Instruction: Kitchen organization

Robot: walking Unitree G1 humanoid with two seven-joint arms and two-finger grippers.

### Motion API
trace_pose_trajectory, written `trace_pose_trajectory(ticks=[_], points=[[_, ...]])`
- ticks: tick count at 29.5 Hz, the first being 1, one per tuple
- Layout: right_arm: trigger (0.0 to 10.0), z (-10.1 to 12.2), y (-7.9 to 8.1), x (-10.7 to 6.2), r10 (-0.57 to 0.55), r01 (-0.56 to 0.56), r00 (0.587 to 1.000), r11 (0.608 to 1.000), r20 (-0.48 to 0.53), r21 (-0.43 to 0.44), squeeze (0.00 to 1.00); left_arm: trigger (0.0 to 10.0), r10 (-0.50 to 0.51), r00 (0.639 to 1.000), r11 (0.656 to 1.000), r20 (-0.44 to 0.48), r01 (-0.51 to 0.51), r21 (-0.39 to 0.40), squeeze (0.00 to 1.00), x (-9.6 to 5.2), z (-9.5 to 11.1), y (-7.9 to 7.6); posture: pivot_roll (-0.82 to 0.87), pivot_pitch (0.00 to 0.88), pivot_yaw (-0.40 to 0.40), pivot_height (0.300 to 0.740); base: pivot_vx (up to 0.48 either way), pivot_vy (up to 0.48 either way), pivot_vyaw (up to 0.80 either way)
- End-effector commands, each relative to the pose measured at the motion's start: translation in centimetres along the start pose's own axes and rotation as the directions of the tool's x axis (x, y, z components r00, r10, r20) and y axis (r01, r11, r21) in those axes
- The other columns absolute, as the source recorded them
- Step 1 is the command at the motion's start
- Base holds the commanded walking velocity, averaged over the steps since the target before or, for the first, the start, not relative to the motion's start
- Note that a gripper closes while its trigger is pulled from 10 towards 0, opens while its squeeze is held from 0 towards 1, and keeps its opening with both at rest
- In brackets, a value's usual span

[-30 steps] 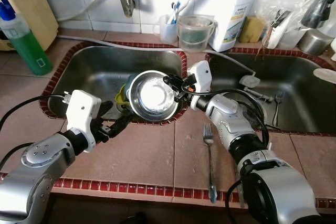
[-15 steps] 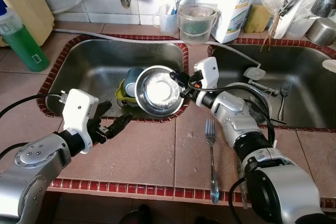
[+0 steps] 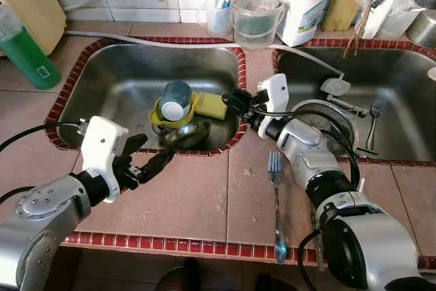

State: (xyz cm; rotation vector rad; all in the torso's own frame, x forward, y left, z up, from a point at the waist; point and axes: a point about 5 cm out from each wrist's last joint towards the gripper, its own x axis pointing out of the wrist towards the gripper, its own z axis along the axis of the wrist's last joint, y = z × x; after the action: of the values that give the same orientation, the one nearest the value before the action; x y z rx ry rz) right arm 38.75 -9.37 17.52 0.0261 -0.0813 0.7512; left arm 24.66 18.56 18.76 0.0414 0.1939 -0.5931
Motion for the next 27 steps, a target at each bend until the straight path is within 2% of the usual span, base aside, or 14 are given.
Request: trace_pose_trajectory(ticks=[1,5,12,13,14,22,23,27], points=[[10.0,0.2,-0.2,0.0,-0.003,0.003,1.0,1.0,0.004,0.009,1.0,10.0,0.004,1.0,1.0,-0.001,-0.004,0.009,0.0,-0.2,0.2,-0.1,0.08,0.261,0.059,0.74,0.0,0.0,0.0],[10.0,1.2,-0.6,0.1,-0.011,0.011,1.0,1.0,0.03,-0.016,1.0,10.0,-0.001,1.0,1.0,0.008,0.001,0.004,0.0,0.1,0.2,-0.2,0.07,0.251,0.053,0.74,0.0,0.0,0.0],[10.0,4.0,-1.7,0.1,-0.049,0.058,0.99,0.996,0.136,-0.061,1.0,10.0,-0.005,1.0,1.0,0.03,0.005,-0.001,0.0,0.9,0.3,-0.1,0.04,0.226,0.048,0.74,0.0,0.0,0.0],[10.0,5.0,-2.0,0.1,-0.059,0.069,0.984,0.996,0.171,-0.053,0.62,10.0,-0.008,0.999,1.0,0.035,0.008,-0.001,0.0,1.2,0.4,-0.2,0.04,0.221,0.046,0.74,0.0,0.0,0.0],[10.0,5.6,-2.1,0.1,-0.058,0.071,0.98,0.996,0.189,-0.062,0.0,10.0,-0.011,0.999,1.0,0.04,0.011,-0.001,0.0,1.3,0.5,-0.2,0.04,0.216,0.044,0.74,0.0,0.0,0.0],[10.0,7.9,-2.0,0.1,-0.047,0.083,0.964,0.988,0.262,-0.128,0.0,10.0,-0.01,0.997,1.0,0.072,0.01,0.005,0.0,2.1,0.8,-0.1,0.02,0.184,0.025,0.74,0.0,0.0,0.0],[10.0,8.2,-1.8,0.1,-0.053,0.102,0.962,0.98,0.27,-0.169,0.0,10.0,-0.003,0.996,1.0,0.089,0.003,0.008,0.0,2.4,1.0,0.1,0.02,0.172,0.017,0.74,0.0,0.0,0.0],[10.0,8.4,-1.7,-0.2,-0.104,0.169,0.956,0.96,0.274,-0.226,0.0,10.0,0.014,0.992,1.0,0.128,-0.016,0.016,0.0,3.2,1.4,0.3,0.01,0.143,0.002,0.74,0.0,0.0,0.0]])
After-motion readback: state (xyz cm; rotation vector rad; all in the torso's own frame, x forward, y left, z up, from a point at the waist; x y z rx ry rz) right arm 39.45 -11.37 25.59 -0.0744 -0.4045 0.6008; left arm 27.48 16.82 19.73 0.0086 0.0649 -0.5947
